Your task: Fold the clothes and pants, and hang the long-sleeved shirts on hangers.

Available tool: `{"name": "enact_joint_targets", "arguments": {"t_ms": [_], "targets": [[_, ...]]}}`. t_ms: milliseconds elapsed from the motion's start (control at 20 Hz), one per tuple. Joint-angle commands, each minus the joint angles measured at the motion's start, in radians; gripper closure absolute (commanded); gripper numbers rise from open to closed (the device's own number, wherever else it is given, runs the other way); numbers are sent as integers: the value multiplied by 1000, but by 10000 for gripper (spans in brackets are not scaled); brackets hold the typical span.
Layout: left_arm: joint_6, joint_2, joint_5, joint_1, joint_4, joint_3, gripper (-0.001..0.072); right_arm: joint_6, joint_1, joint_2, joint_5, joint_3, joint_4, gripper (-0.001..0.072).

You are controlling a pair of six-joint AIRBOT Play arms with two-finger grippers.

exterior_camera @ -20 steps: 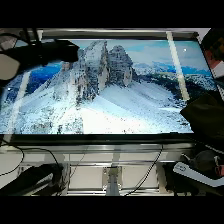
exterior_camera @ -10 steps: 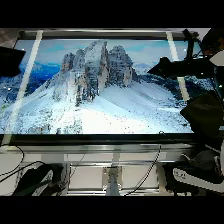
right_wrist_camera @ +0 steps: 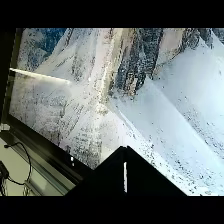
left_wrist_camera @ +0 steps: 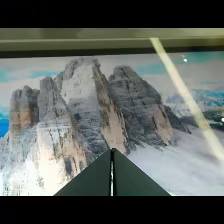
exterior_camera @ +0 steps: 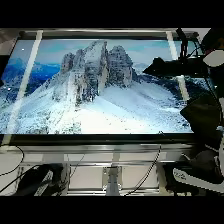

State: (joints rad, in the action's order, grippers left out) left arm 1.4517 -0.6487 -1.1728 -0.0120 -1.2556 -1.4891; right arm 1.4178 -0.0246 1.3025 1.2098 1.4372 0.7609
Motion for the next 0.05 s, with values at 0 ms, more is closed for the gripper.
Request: {"name": "enact_joint_targets", "arguments": {"t_ms": [0], "targets": [[0,5,-2,1,-1,0,681,0,-2,0,-2,1,1,680]]}}
